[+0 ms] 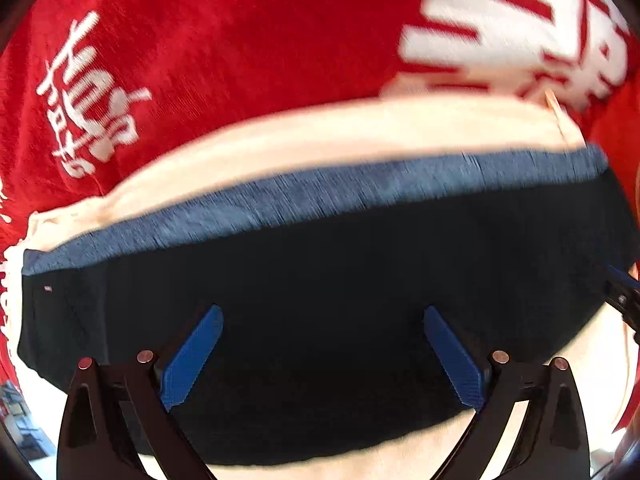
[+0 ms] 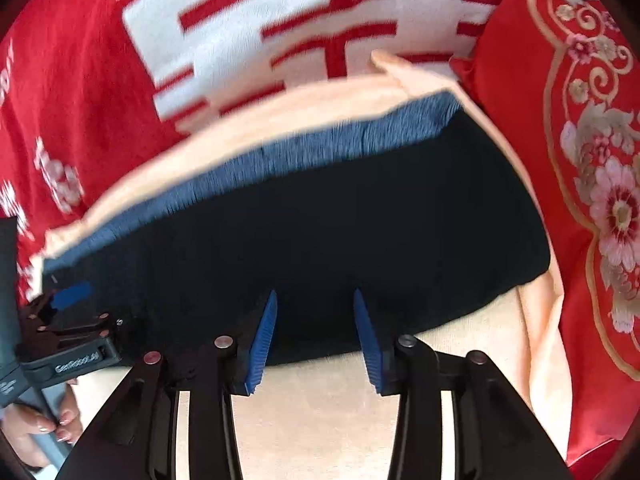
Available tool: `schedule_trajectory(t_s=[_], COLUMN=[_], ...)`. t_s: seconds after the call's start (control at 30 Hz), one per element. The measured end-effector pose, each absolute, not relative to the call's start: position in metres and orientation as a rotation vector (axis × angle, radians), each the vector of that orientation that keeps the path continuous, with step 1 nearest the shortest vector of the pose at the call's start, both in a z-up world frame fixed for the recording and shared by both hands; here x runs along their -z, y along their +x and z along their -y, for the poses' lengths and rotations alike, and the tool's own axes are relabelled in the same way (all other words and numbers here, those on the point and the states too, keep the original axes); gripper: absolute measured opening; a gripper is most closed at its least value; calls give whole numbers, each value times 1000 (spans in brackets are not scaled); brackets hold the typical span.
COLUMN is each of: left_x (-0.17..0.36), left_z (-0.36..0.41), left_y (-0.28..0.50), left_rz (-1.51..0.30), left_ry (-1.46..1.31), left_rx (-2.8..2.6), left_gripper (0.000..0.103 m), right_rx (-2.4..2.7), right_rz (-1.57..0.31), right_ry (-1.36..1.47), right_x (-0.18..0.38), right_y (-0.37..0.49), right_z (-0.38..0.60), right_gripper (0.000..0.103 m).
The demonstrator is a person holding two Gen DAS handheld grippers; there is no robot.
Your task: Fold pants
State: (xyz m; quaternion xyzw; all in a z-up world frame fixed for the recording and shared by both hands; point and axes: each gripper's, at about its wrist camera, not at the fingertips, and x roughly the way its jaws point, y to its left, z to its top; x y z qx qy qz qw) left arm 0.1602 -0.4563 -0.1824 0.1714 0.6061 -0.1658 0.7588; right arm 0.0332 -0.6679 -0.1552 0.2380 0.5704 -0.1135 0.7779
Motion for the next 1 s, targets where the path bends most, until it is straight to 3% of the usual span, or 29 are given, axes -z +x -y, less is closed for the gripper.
schedule_trajectory(t_s=[0.4, 0.57, 0.73, 1.0], left_x=[206, 206, 208, 217], left_z=[453, 454, 457, 438], left_y=[209, 199, 184, 183], left_rz=[-1307, -1299, -1298, -1298], left_ry=[298, 315, 316, 291], left_rx=[262, 271, 271, 278], left_gripper=[101, 101, 102, 102], right_rx=[369, 423, 431, 397], right_rz=[-1193, -1170, -1183, -1178], right_ry=[498, 506, 444, 639], right_x=[179, 183, 177, 160], right_y=[110, 109, 107, 74], right_z=[744, 765, 755, 747], right_gripper=[44, 39, 41, 44])
